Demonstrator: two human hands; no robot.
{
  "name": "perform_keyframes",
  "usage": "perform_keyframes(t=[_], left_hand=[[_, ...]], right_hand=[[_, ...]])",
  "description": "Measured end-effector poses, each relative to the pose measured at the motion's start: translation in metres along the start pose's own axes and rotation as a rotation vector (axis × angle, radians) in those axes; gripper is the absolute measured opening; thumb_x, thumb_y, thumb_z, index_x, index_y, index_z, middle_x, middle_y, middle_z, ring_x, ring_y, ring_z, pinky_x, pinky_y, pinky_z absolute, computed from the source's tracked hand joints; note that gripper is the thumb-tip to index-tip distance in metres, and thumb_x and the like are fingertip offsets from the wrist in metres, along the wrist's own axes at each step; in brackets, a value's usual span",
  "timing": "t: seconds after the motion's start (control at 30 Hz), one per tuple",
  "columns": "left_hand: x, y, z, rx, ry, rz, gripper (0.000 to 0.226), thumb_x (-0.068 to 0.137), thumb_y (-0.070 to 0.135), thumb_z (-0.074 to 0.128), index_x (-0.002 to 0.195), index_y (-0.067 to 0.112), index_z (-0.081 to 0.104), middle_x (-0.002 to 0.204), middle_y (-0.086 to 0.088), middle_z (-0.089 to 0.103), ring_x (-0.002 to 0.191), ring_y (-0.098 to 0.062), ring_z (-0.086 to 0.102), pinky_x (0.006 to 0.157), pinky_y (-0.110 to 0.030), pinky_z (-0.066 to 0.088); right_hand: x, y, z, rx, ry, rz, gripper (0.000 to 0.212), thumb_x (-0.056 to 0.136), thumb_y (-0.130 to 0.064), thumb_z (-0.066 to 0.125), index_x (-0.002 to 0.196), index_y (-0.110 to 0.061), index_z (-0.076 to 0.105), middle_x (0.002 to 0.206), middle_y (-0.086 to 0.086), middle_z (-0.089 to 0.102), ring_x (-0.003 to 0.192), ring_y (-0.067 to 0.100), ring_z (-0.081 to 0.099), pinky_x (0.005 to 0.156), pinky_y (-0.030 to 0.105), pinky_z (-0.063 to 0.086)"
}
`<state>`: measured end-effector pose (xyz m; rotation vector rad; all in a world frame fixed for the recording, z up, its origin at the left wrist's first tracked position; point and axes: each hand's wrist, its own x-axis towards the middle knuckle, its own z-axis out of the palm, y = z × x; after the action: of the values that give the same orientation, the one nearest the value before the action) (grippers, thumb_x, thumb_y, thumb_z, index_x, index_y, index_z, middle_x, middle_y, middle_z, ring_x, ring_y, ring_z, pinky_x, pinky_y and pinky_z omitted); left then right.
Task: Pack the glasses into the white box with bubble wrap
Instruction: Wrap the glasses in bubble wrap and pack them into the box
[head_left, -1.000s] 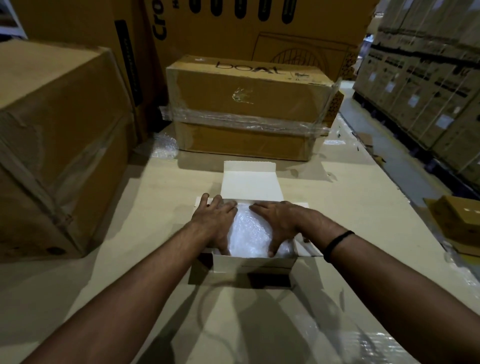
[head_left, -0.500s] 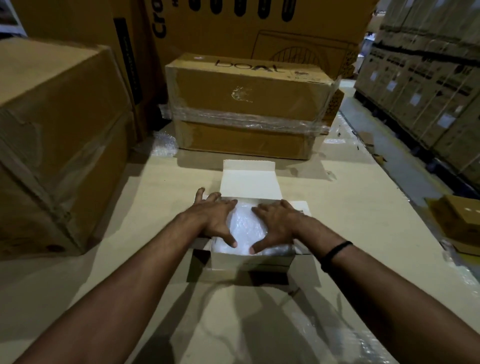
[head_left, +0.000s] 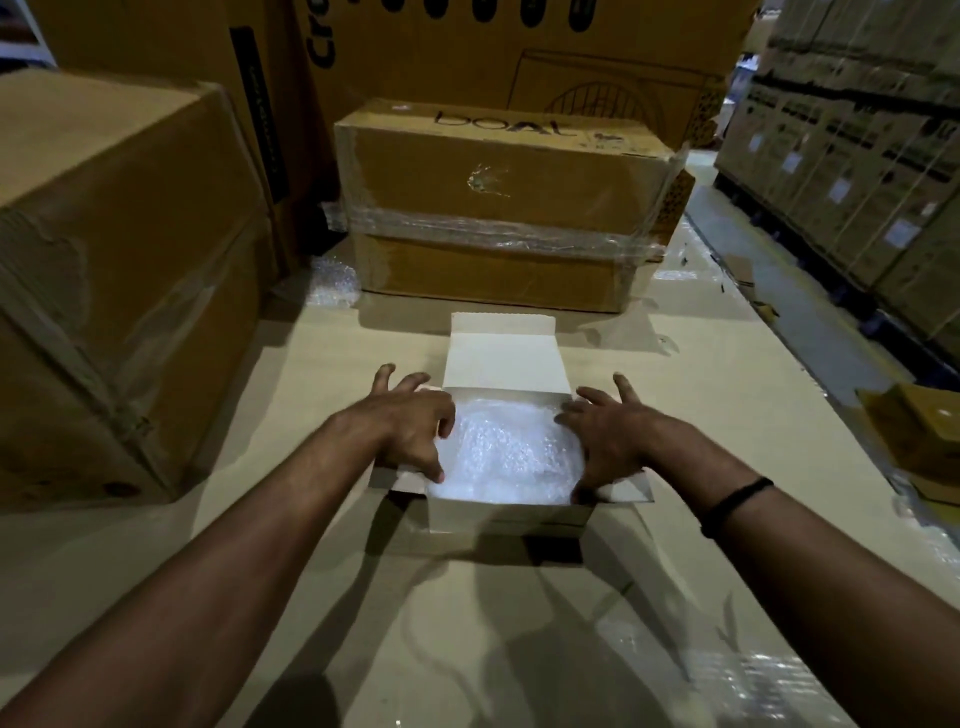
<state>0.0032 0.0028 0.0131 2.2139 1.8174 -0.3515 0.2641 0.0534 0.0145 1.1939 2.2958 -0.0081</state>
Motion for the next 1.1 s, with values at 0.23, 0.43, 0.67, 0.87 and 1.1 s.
perform_keyframes(t=[0.23,0.43,0.67,0.87,1.1], left_hand=[[0.012,0.036,0.024,0.344,-0.008,-0.063,0.056,0.076,0.045,0.062,0.127,0.025,0.059,0.155,-0.012,0.027,0.147,-0.034,0.007,0.113,-0.061,-0.007],[-0.002,0.019,0.012,0.132,-0.039,-0.047,0.039,0.080,0.052,0.059,0.112,0.033,0.069,0.163,-0.005,0.008,0.149,-0.026,-0.007,0.111,-0.059,-0.013],[0.002,0.028,0.034,0.198,0.030,-0.070,0.066,0.079,0.063,0.061,0.134,0.028,0.050,0.162,-0.006,0.011,0.149,-0.032,0.001,0.115,-0.059,-0.004],[-0.010,0.006,0.034,-0.207,0.188,-0.025,0.054,0.075,0.051,0.073,0.123,0.038,0.053,0.164,0.000,-0.001,0.149,-0.022,-0.008,0.117,-0.050,-0.004],[-0.015,-0.012,0.070,-1.020,0.427,-0.204,0.078,0.066,0.035,0.081,0.132,0.025,0.042,0.131,-0.001,0.056,0.119,-0.024,0.055,0.091,-0.036,0.049]], right_hand=[[0.011,-0.023,0.013,-0.117,0.020,0.031,0.077,0.075,-0.062,0.064,0.137,-0.020,0.047,0.151,0.008,0.032,0.146,0.033,0.007,0.111,0.068,-0.007],[-0.011,-0.013,0.004,-0.058,0.066,0.078,0.082,0.075,-0.070,0.060,0.142,-0.025,0.044,0.159,0.004,0.021,0.149,0.028,-0.002,0.110,0.067,-0.011],[-0.011,-0.035,0.020,-0.084,0.164,0.115,0.060,0.080,-0.068,0.055,0.121,-0.025,0.061,0.154,0.017,0.023,0.147,0.032,0.005,0.110,0.068,-0.011],[-0.021,-0.028,0.007,0.186,0.205,0.017,0.069,0.084,-0.059,0.059,0.146,-0.040,0.033,0.160,0.004,0.018,0.148,0.022,0.010,0.116,0.058,-0.001],[-0.003,-0.052,0.015,0.242,0.245,-0.159,0.050,0.091,-0.051,0.054,0.139,-0.045,0.044,0.158,0.004,0.027,0.143,0.019,0.028,0.113,0.037,0.026]])
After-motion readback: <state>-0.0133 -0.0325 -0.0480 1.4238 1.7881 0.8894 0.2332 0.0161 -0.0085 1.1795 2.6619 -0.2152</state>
